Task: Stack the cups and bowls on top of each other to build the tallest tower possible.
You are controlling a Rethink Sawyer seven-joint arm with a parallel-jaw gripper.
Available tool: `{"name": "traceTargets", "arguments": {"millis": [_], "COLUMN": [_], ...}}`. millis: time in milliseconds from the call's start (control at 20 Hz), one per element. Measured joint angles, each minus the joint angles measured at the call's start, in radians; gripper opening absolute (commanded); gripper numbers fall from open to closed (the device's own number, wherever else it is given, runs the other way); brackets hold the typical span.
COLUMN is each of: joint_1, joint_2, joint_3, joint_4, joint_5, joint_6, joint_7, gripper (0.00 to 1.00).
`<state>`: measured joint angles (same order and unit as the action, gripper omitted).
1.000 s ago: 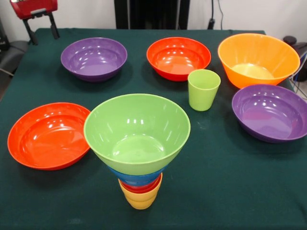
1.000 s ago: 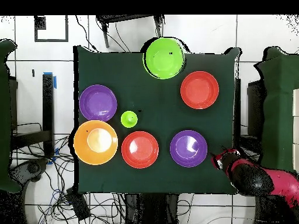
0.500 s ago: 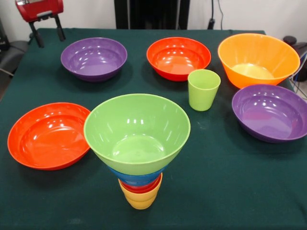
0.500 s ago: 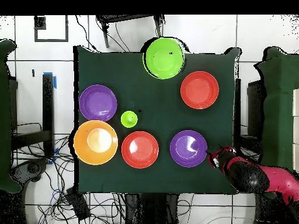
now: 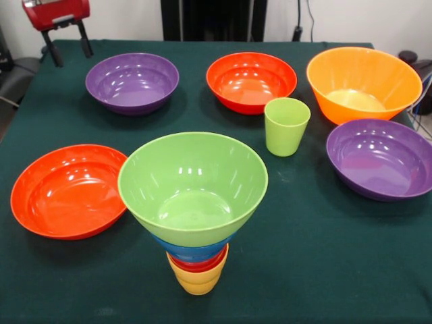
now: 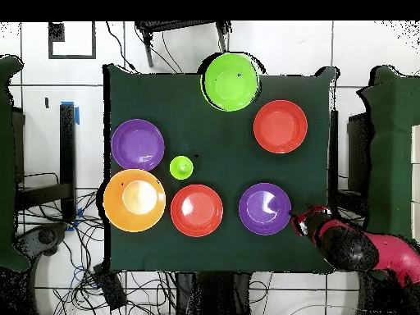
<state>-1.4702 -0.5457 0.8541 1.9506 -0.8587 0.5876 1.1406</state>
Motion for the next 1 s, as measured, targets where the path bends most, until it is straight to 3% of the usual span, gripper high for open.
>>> {"name": "traceTargets", "arguments": {"millis": [1000], "joint_1": [-0.002], "joint_2": [0.08], "joint_3": [0.0], "joint_4": [0.0], "joint_5": [0.002], "joint_6": [0.0], "joint_7": [0.0], "gripper": [1.0]}}
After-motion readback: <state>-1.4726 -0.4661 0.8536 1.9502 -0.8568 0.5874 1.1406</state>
